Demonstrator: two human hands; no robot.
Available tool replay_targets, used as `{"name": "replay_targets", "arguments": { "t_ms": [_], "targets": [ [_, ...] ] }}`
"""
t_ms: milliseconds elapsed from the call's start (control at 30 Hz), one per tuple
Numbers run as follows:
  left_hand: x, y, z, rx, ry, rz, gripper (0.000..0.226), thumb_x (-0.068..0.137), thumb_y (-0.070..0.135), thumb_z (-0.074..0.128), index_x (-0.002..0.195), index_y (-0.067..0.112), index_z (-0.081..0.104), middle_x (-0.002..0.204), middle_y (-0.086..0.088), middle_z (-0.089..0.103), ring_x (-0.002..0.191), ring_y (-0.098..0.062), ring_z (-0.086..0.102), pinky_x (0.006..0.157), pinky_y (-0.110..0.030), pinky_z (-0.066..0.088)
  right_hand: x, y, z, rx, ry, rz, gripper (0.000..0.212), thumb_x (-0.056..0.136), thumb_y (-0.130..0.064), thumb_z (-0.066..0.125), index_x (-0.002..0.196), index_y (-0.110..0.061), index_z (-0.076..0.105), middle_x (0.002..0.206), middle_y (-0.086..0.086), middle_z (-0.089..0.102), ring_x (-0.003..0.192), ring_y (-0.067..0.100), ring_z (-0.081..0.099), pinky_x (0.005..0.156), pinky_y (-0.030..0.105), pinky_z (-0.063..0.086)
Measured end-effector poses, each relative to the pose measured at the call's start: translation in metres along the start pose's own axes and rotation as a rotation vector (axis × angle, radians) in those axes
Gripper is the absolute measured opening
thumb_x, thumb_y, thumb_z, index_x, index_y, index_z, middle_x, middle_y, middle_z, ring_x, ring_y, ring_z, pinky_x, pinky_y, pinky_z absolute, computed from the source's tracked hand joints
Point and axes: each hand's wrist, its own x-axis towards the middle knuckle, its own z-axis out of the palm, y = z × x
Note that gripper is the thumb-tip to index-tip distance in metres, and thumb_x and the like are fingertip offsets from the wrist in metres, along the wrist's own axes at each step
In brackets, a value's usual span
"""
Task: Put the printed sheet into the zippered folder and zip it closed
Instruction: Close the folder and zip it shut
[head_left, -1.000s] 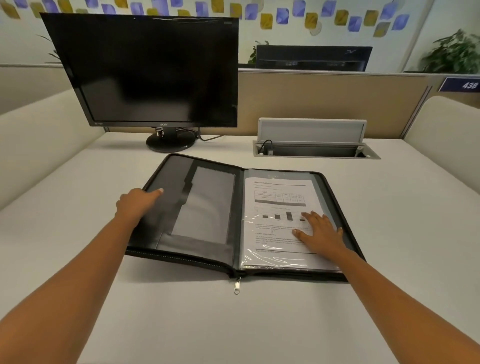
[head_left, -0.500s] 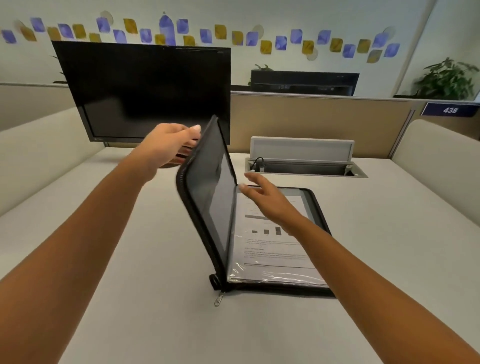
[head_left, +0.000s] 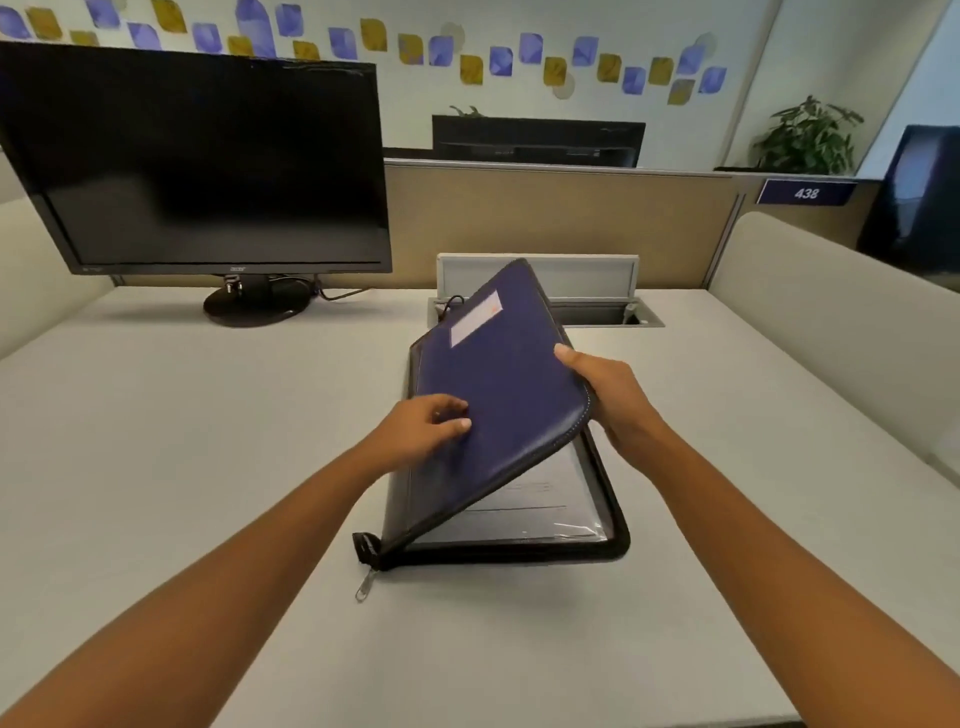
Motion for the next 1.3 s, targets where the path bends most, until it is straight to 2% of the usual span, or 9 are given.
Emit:
{"name": "replay_targets", "arguments": {
  "t_ms": [167,333,400,500,633,767,867,1133,1300],
  "targets": [
    [-0.002,-0.028,0.029,0.187,-0.086,0.012,0.049,0.090,0.032,0.054,0.136,0.021,0.040,0.148,-0.003,0.035,0.135,-0.020,0.032,0.112,-0.036,0.027,-0.006,0.050,-0.044,-0.088,0.041,0.202,0.024,0.083,-0.031,0.062,0.095,-0.012,0.069,0.111,0.008,0.068,0.100,0.023,0.064,0.088,0.033,0.048],
    [-0.002,-0.043,0.048,0.419,-0.143,-0.039,0.054,0.092,0.044,0.043,0.142,0.031,0.027,0.155,0.004,0.016,0.143,-0.020,0.009,0.113,-0.055,0.016,-0.011,0.087,-0.051,-0.219,0.043,0.313,0.039,0.080,-0.037,0.065,0.107,-0.010,0.065,0.114,0.006,0.066,0.102,0.023,0.061,0.083,0.030,0.049],
    [-0.004,-0.047,0.054,0.451,-0.133,-0.031,0.053,0.093,0.046,0.039,0.142,0.033,0.024,0.156,0.005,0.012,0.144,-0.019,0.006,0.113,-0.056,0.009,-0.012,0.097,-0.046,-0.281,0.051,0.294,0.037,0.080,-0.038,0.065,0.104,-0.010,0.066,0.109,0.010,0.068,0.098,0.027,0.063,0.083,0.035,0.052],
    [-0.008,-0.052,0.061,0.489,-0.096,-0.004,0.053,0.094,0.048,0.034,0.143,0.034,0.021,0.156,0.006,0.010,0.144,-0.017,0.003,0.113,-0.055,0.002,-0.014,0.112,-0.036,-0.413,0.104,0.226,0.042,0.078,-0.038,0.067,0.106,-0.007,0.061,0.110,0.011,0.065,0.093,0.025,0.062,0.073,0.029,0.050],
    [-0.008,-0.057,0.062,0.525,-0.076,0.019,0.052,0.094,0.049,0.030,0.143,0.035,0.018,0.157,0.006,0.009,0.144,-0.017,0.003,0.114,-0.052,-0.002,-0.016,0.130,-0.028,-0.687,0.099,0.140,0.066,0.078,-0.049,0.063,0.125,-0.008,0.042,0.128,0.008,0.044,0.115,0.025,0.049,0.095,0.032,0.044],
    [-0.003,-0.061,0.060,0.560,-0.075,0.019,0.052,0.095,0.048,0.027,0.144,0.035,0.016,0.157,0.006,0.008,0.144,-0.017,0.002,0.115,-0.052,-0.001,-0.014,0.141,-0.025,-0.730,0.102,0.084,0.081,0.081,-0.055,0.055,0.141,-0.010,0.022,0.147,0.006,0.028,0.134,0.024,0.032,0.109,0.034,0.031],
    [0.004,-0.062,0.058,0.580,-0.079,0.014,0.052,0.095,0.048,0.026,0.144,0.035,0.015,0.157,0.006,0.007,0.144,-0.017,0.001,0.115,-0.052,-0.001,-0.004,0.145,-0.023,-0.726,0.127,0.059,0.081,0.081,-0.055,0.053,0.142,-0.011,0.021,0.149,0.006,0.027,0.135,0.024,0.030,0.110,0.034,0.029],
    [0.038,-0.067,0.042,0.520,-0.134,-0.015,0.050,0.096,0.044,0.030,0.144,0.033,0.019,0.157,0.005,0.008,0.144,-0.019,0.001,0.113,-0.054,-0.002,0.035,0.144,-0.020,-0.757,0.105,0.077,0.083,0.081,-0.056,0.053,0.142,-0.009,0.022,0.149,0.009,0.026,0.136,0.026,0.028,0.112,0.038,0.027],
    [0.049,-0.069,0.025,0.132,-0.081,-0.083,0.043,0.096,0.029,0.042,0.139,0.023,0.036,0.154,0.000,0.020,0.144,-0.018,0.009,0.115,-0.048,0.002,0.052,0.142,-0.016,-0.768,0.128,0.046,0.076,0.080,-0.055,0.055,0.135,-0.007,0.034,0.141,0.011,0.037,0.129,0.027,0.037,0.106,0.036,0.034]
  ]
}}
